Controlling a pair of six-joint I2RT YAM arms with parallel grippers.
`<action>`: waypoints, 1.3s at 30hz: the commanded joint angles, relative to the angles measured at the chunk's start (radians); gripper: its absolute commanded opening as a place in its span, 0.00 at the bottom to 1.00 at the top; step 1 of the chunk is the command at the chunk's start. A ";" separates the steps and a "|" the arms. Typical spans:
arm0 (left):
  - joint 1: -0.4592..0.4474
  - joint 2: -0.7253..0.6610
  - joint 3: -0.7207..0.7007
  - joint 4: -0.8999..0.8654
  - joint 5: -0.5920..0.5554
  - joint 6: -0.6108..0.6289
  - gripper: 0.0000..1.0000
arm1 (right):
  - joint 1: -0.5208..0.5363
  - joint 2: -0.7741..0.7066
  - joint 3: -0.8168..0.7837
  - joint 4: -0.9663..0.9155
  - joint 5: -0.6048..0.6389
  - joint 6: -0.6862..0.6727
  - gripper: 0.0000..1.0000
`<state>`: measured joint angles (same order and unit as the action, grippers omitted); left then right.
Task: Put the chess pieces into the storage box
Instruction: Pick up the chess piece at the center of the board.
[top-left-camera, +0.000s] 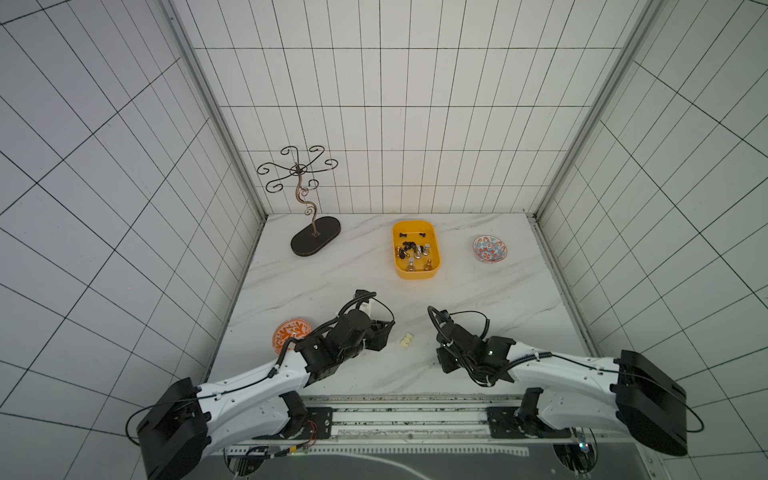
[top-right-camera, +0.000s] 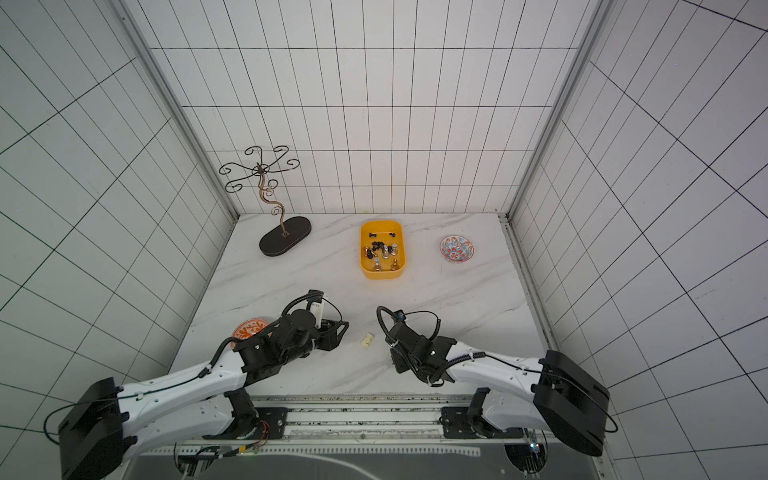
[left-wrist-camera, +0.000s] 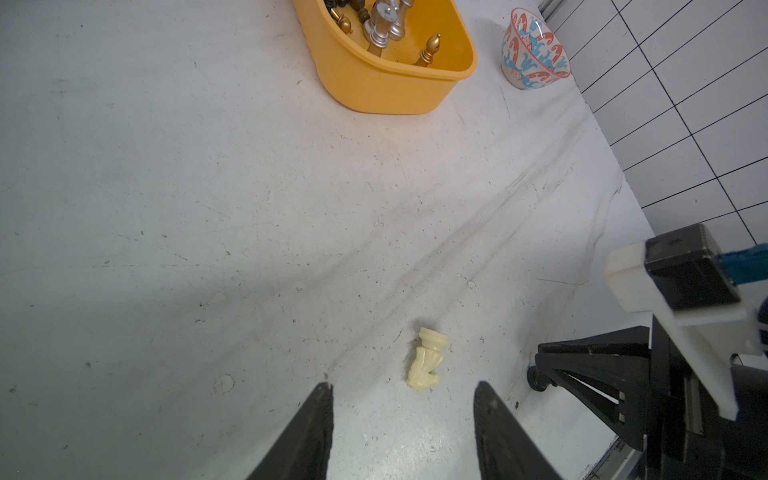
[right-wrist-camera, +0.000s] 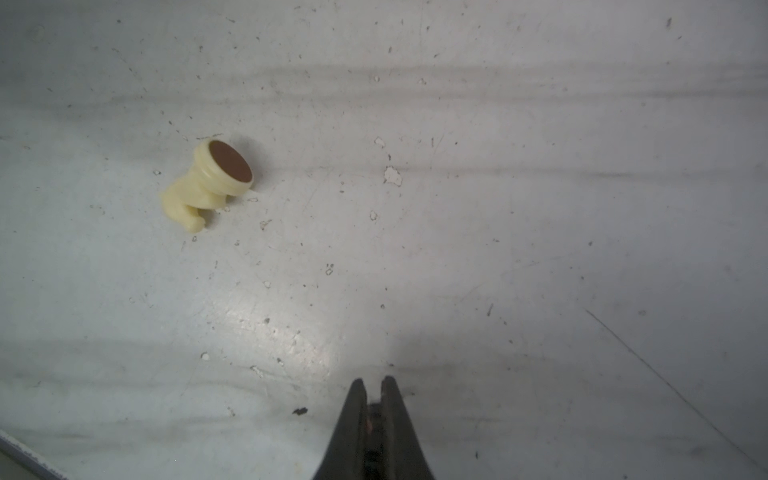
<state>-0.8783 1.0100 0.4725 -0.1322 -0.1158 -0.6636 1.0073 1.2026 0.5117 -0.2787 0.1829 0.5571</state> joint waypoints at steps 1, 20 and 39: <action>-0.005 -0.011 0.002 0.003 -0.014 -0.012 0.53 | -0.007 0.002 0.084 -0.013 -0.011 -0.011 0.12; -0.005 0.010 0.005 0.016 -0.007 -0.013 0.53 | 0.005 -0.033 0.025 -0.083 -0.030 0.021 0.24; -0.005 0.014 0.050 -0.030 -0.022 0.004 0.54 | -0.065 -0.046 0.187 -0.105 -0.012 -0.070 0.10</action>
<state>-0.8783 1.0183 0.4805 -0.1440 -0.1158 -0.6632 0.9806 1.1519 0.5453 -0.3649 0.1509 0.5373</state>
